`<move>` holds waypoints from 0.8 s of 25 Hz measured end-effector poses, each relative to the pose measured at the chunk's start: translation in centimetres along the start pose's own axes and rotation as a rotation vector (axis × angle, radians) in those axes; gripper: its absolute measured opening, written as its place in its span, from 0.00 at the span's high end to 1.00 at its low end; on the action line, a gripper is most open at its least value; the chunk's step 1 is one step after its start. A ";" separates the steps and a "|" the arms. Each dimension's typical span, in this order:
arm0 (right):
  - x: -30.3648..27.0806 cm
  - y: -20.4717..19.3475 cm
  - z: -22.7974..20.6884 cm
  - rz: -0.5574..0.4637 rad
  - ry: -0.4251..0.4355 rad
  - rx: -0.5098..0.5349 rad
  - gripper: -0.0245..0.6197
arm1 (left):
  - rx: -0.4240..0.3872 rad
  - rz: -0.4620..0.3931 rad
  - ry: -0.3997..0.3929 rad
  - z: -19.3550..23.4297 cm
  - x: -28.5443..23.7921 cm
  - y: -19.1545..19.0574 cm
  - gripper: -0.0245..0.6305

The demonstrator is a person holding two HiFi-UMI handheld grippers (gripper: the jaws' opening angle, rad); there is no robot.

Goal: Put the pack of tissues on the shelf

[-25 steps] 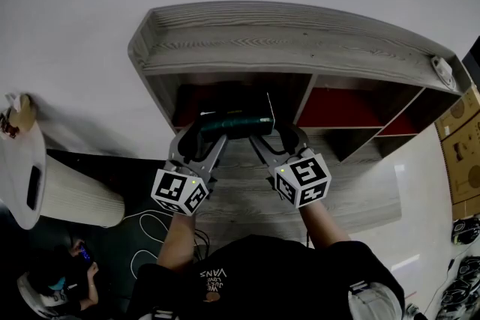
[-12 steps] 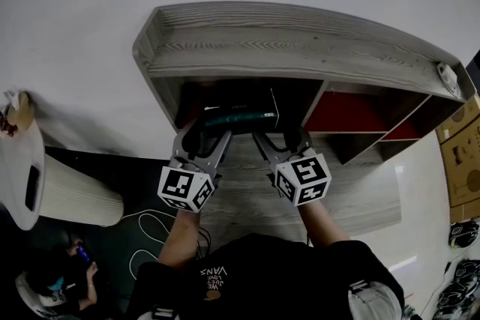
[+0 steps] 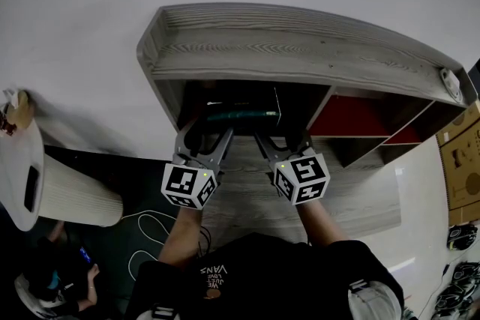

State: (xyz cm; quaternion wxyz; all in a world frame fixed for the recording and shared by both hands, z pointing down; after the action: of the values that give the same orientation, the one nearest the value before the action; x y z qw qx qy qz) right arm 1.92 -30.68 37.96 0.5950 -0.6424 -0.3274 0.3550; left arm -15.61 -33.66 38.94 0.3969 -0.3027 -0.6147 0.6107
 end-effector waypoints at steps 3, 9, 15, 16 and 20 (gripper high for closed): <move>-0.3 -0.1 0.0 0.012 -0.006 0.014 0.59 | -0.007 0.003 0.013 0.1 -0.2 -0.1 0.48; 0.0 -0.1 0.1 0.004 -0.014 0.008 0.59 | 0.001 0.004 -0.001 0.2 -0.2 -0.3 0.48; 1.9 0.8 0.6 -0.065 -0.078 0.046 0.59 | 0.009 0.005 0.009 0.0 1.2 -0.6 0.48; 2.2 0.8 0.8 -0.068 -0.082 0.052 0.59 | 0.007 0.004 0.018 0.0 1.5 -0.5 0.48; 2.6 0.3 1.3 -0.054 -0.075 0.057 0.59 | 0.001 0.007 0.048 0.0 2.7 -0.5 0.49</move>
State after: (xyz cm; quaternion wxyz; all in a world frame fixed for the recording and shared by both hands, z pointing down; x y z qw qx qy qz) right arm 2.21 -27.84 37.44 0.6099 -0.6024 -0.3564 0.3717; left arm -16.91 -31.42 39.74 0.4095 -0.3190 -0.6036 0.6051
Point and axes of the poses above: the fingertips, and each gripper's own axes: x backward along the fingers, z to its left, y out of its top, the point moved 6 cm from there along x, backward along the fingers, and after that the axes turned 10 degrees about y, right-handed, at the moved point
